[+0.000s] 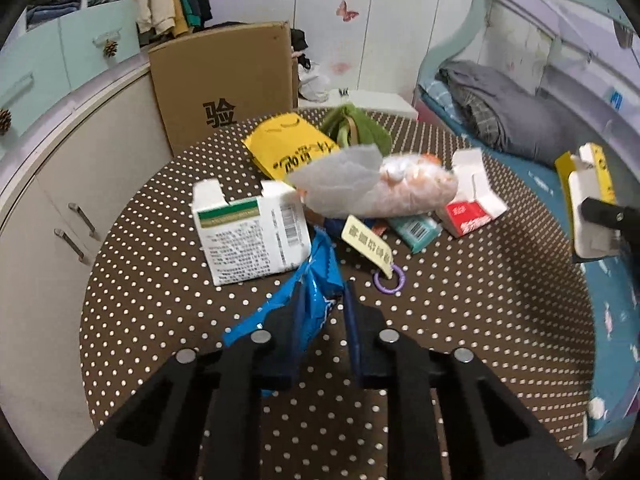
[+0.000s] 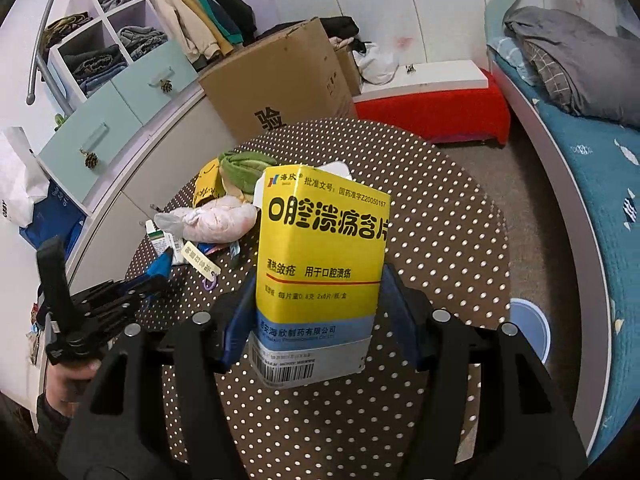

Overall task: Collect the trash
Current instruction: 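Grasp the blue wrapper with the left gripper and lift it, then drop the yellow box into the blue bin with the right gripper while the left gripper drops the blue wrapper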

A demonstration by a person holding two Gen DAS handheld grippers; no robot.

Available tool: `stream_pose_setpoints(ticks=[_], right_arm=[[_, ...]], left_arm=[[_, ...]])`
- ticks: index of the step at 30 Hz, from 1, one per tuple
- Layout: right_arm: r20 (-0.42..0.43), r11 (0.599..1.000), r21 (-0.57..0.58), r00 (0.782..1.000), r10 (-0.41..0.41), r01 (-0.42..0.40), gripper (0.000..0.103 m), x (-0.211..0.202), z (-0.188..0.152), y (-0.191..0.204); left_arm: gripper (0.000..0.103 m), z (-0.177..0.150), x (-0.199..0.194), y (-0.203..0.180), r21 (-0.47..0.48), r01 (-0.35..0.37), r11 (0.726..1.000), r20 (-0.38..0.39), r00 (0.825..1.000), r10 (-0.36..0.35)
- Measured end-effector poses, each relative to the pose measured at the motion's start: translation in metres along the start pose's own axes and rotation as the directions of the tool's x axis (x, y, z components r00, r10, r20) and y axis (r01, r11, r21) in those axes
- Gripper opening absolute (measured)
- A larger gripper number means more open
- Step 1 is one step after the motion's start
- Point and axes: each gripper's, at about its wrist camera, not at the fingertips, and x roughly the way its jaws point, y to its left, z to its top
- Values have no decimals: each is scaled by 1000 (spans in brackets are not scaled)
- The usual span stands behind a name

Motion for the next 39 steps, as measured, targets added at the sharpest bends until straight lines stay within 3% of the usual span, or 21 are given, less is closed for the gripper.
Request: stream_pose_setpoints(ticks=[13,19,27,32,34,36,39], right_arm=[[102,999,39,995,-18,14,60,-43,15,-47],[127,984,173,990,-66,44,61,-58,16,-111],[6,890,428,984,-178,158,61,-32,-14,-238],[-92,823,535,981,-170,192,62,7,-46,-297],[-117,793,577,981,-157,196,65,21,-59,-316],[-149,760,616,978,-147,208,80,32,-65,-331],[-149,716,669,980,-134,200,85,33,-76,-346]], left_arm=[[17,24,-52,-19,-48,123,991,120,986,-116],[17,41,-61,-51,0,182,983,152,972,-180],[17,60,-42,-111,80,282,956,112,951,-289],[17,73,-21,-162,133,349,928,66,931,-360],[17,78,-12,-180,149,375,915,43,922,-385],[17,84,0,-204,166,403,900,13,912,-411],[17,90,19,-241,196,440,877,-35,897,-442]])
